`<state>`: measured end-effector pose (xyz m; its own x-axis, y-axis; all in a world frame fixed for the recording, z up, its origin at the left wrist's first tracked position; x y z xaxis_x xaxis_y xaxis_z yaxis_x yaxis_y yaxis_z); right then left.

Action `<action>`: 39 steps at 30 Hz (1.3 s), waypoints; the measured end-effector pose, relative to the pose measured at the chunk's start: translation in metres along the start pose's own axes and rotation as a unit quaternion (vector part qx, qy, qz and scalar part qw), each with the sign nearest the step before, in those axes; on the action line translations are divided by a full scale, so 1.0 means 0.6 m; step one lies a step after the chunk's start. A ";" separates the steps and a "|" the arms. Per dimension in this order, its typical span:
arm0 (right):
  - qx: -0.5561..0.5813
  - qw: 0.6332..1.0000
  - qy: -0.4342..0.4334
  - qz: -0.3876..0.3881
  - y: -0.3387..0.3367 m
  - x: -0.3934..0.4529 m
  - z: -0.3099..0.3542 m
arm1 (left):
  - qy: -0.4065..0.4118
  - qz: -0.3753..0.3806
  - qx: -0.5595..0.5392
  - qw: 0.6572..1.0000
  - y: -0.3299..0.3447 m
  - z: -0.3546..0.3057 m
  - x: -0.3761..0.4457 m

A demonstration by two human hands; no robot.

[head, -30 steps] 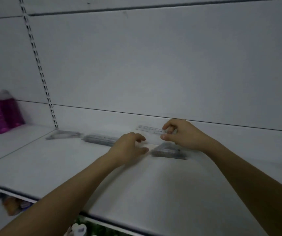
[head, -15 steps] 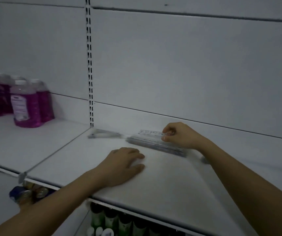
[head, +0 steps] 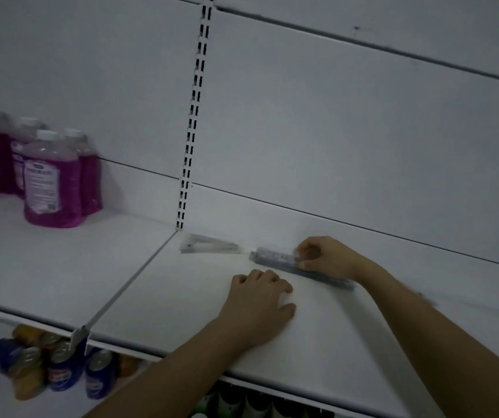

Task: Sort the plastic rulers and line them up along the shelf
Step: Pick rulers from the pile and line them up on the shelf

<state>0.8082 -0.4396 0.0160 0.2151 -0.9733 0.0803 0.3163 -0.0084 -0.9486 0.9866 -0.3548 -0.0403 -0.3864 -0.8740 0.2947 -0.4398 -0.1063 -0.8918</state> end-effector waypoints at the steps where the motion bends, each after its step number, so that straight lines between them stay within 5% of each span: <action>1: -0.006 1.000 0.007 -0.010 -0.001 -0.002 0.001 | 0.001 0.000 -0.001 1.000 0.000 0.001 -0.001; 7: 0.005 0.997 0.034 -0.072 -0.019 -0.046 0.007 | 0.006 -0.005 0.004 1.000 0.000 0.005 -0.001; 19: -0.021 0.993 0.111 -0.038 -0.031 -0.250 -0.049 | -0.072 0.079 0.077 0.991 -0.002 -0.064 0.005; 39: -0.003 0.940 0.315 -0.128 -0.218 -0.936 -0.430 | 0.149 0.129 -0.022 0.980 0.185 -0.841 -0.128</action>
<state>0.4077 0.0490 0.0162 -0.4580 -0.8820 0.1112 0.2776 -0.2607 -0.9246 0.5581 -0.0601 0.0111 -0.7069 -0.6903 0.1542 -0.3282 0.1270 -0.9360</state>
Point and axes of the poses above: each hand's wrist, its own x-axis towards the middle knuckle, its own y-axis out of the palm, z = x × y, the point moved 3 cm from there along x, towards the middle knuckle, and after that the axes turned 3 degrees about -z, right-handed, at the moved point
